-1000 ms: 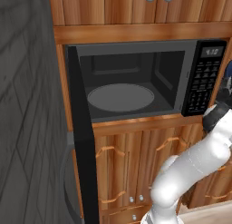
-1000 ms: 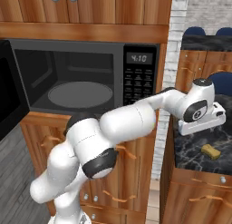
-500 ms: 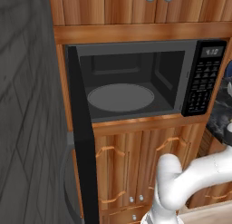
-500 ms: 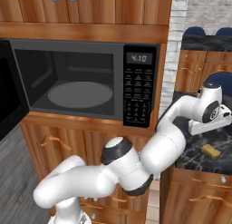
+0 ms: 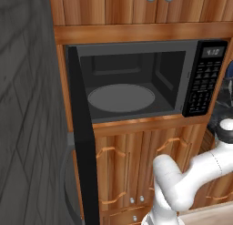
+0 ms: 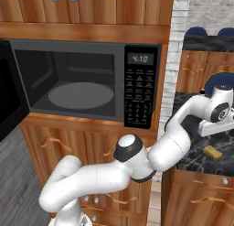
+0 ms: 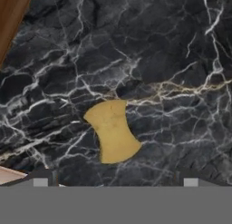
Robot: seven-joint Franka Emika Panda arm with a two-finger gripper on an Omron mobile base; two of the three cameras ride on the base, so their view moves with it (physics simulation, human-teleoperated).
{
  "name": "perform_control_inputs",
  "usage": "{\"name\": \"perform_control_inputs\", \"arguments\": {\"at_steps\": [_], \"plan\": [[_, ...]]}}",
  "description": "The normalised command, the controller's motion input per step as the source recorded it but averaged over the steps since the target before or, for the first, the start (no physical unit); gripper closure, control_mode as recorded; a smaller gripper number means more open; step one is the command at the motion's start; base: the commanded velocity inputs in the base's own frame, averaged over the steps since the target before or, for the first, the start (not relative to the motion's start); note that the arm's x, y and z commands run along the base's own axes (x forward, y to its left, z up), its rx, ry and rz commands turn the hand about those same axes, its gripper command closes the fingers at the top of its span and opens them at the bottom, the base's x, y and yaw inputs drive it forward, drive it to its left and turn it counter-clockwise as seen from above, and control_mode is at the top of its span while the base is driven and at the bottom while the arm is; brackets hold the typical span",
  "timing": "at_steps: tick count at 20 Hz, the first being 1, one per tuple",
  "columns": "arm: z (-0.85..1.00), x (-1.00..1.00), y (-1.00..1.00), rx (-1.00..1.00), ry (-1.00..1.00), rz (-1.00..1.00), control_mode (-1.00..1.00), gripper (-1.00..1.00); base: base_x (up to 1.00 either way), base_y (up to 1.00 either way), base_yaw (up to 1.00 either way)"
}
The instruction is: Place the sponge inside the microwave to prepare for sanitizing.
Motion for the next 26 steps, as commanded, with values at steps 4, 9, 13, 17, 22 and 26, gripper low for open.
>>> {"name": "perform_control_inputs", "arguments": {"at_steps": [4,9,13,17,22,26], "plan": [[-0.34,0.0,-0.05,0.01,0.01,0.09,-1.0,-1.0,0.0,0.0,0.0],[-0.36,0.0,0.0,0.0,0.01,0.1,-1.0,-1.0,0.0,0.0,0.0],[-0.43,0.0,0.0,0.0,0.0,0.09,-1.0,-1.0,0.0,0.0,0.0],[-0.43,0.1,0.0,0.0,0.0,0.05,-1.0,-1.0,0.0,0.0,0.0],[-0.38,0.16,-0.01,0.0,0.0,0.03,-1.0,-1.0,0.0,0.0,0.0],[-0.23,0.13,-0.16,0.0,0.0,0.03,-1.0,-1.0,0.0,0.0,0.0]]}}
